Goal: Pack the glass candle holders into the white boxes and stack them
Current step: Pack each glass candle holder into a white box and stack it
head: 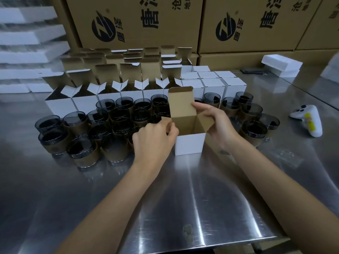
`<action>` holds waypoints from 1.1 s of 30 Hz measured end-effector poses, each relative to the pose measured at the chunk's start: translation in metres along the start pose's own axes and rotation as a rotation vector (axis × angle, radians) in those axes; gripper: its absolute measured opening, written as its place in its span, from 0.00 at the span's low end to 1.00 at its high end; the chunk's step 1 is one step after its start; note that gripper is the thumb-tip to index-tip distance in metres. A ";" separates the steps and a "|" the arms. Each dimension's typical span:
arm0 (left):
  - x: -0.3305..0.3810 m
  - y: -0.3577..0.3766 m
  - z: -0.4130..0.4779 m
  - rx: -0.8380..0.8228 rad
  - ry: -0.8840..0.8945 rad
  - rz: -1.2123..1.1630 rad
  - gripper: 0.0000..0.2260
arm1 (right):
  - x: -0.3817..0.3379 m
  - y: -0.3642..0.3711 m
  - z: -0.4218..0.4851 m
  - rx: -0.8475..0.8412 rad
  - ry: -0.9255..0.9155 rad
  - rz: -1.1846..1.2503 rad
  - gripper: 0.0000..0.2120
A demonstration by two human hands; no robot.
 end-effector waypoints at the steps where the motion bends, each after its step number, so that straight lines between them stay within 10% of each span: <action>1: -0.002 -0.001 0.001 -0.004 -0.008 0.013 0.12 | 0.001 -0.003 0.001 0.004 0.015 -0.009 0.22; 14: -0.004 0.025 -0.002 -0.193 -0.012 0.091 0.31 | -0.027 -0.005 -0.007 0.162 -0.261 -0.981 0.14; 20: -0.006 0.028 -0.003 -0.238 -0.042 0.104 0.31 | -0.058 -0.078 -0.023 0.418 0.078 -1.606 0.09; 33: -0.006 0.026 -0.003 -0.192 -0.014 0.145 0.28 | -0.030 -0.025 -0.011 -0.107 -0.177 -1.184 0.34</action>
Point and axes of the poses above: each hand's wrist, its own z-axis towards the middle knuckle, its own y-axis out of the palm, x = y × z, the point moved 10 cm from there along z, towards the middle knuckle, and after that the axes turned 6 degrees about -z, right-handed, at the moved point
